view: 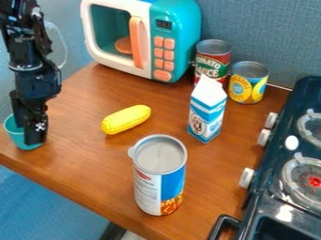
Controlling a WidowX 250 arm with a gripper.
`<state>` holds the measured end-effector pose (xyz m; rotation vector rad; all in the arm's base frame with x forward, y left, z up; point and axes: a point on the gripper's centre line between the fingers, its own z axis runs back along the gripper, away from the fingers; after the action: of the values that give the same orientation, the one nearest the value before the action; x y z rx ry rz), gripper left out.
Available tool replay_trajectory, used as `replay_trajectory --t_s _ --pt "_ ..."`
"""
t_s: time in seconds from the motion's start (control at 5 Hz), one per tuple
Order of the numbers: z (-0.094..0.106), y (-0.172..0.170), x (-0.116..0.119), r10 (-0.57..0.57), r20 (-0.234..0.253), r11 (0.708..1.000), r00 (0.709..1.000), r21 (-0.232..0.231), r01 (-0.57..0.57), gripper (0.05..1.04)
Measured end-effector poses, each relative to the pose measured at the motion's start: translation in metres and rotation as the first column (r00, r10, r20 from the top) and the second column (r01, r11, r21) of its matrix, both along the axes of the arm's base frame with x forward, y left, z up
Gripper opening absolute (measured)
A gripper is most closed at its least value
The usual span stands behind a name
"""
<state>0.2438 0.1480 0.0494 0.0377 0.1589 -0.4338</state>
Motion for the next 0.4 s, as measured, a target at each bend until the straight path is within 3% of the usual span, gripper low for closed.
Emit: replay_trajectory --t_s 0.2,0.4 --pt "-0.009 -0.001 0.006 -0.001 -0.02 1.0 1.0 -0.007 0.001 1.001" --pt "-0.027 0.001 0.012 0.009 -0.071 1.0 0.997 -0.028 -0.011 0.961"
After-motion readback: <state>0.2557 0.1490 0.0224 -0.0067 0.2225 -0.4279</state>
